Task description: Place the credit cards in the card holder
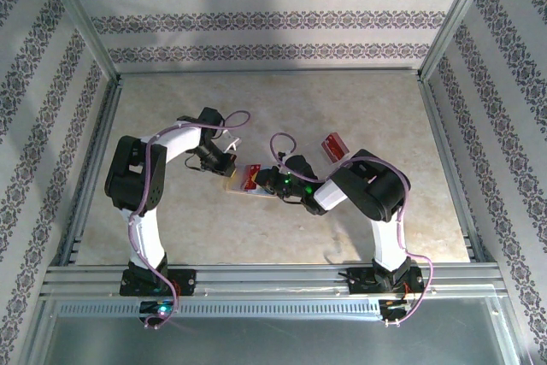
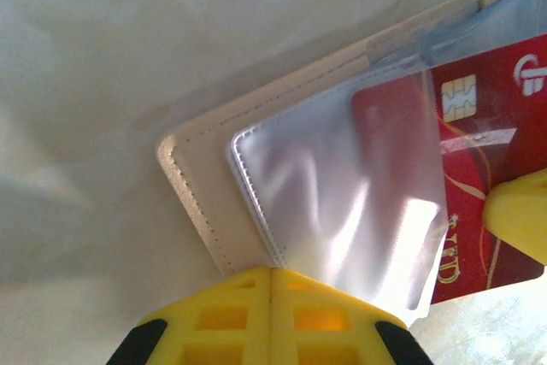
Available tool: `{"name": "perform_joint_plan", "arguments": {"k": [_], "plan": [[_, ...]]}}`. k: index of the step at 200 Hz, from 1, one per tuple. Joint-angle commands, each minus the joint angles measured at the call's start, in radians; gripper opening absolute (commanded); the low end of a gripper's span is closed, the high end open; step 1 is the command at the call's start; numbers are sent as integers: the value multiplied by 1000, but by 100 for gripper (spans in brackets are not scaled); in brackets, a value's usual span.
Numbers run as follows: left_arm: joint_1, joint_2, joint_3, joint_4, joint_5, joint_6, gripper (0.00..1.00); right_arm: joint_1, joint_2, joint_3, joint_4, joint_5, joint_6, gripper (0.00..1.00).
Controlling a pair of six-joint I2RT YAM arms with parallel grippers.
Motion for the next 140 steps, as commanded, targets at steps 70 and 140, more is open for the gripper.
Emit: {"name": "perform_joint_plan", "arguments": {"k": [70, 140], "plan": [[-51, -6, -27, -9, -10, 15, 4, 21, -118, 62, -393, 38, -139, 17], [-53, 10, -41, 7, -16, 20, 3, 23, -73, 109, -438, 11, -153, 3]]}}
